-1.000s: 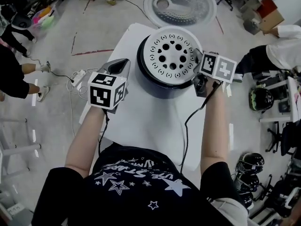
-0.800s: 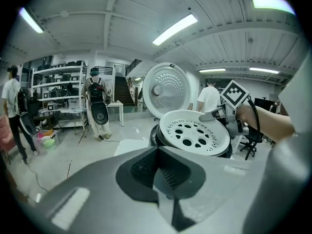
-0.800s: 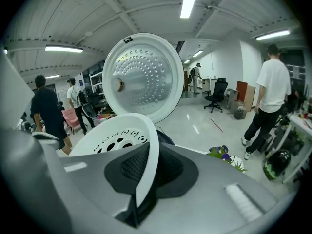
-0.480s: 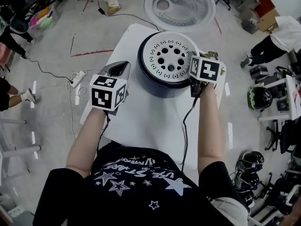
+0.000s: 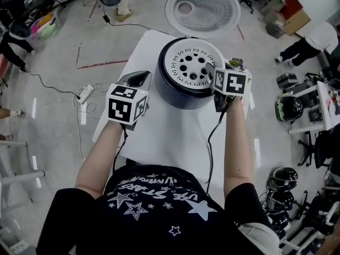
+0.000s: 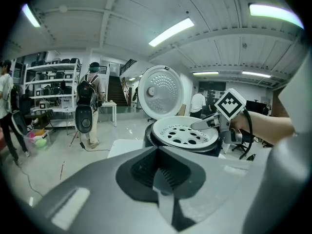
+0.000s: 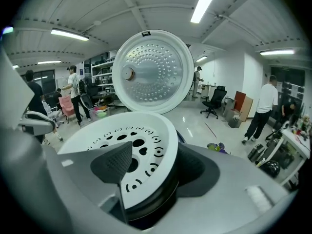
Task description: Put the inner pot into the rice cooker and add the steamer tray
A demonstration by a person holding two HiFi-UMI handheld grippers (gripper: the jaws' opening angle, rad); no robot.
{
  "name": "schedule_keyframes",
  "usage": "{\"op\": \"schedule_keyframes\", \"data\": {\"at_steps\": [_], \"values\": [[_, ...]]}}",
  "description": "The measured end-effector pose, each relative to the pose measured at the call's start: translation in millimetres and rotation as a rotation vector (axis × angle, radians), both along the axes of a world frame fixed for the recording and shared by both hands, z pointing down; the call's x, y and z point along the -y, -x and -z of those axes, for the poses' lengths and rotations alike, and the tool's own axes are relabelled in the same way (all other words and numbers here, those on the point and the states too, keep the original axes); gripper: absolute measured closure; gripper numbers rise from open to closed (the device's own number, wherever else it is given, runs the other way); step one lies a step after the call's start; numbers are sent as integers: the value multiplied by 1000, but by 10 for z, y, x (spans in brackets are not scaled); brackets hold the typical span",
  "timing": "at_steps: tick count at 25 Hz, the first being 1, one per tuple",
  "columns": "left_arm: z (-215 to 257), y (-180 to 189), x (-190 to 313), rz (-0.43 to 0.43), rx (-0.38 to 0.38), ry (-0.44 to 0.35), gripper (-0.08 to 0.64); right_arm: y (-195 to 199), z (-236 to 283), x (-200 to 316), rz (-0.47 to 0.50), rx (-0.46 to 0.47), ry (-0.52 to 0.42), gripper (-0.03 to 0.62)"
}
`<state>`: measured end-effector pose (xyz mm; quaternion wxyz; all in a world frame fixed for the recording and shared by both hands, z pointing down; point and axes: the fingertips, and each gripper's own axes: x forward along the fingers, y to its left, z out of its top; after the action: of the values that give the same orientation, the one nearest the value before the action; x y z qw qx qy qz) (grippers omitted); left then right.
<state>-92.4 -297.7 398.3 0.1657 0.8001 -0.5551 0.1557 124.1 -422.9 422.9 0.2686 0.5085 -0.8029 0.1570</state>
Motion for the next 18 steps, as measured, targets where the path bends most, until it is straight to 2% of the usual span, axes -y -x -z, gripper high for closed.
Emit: {"op": "schedule_keyframes", "data": {"at_steps": [2, 5, 11, 18], "values": [[13, 15, -29, -11, 0, -3, 560, 11, -2, -57, -5, 1, 3, 256], [57, 23, -88, -27, -5, -10, 560, -56, 54, -146, -39, -4, -9, 241], [120, 66, -232, -57, -7, -25, 560, -125, 225, -379, -95, 21, -46, 244], [200, 288, -412, -107, -22, -43, 559, 143, 478, -776, -146, 67, -128, 264]]}}
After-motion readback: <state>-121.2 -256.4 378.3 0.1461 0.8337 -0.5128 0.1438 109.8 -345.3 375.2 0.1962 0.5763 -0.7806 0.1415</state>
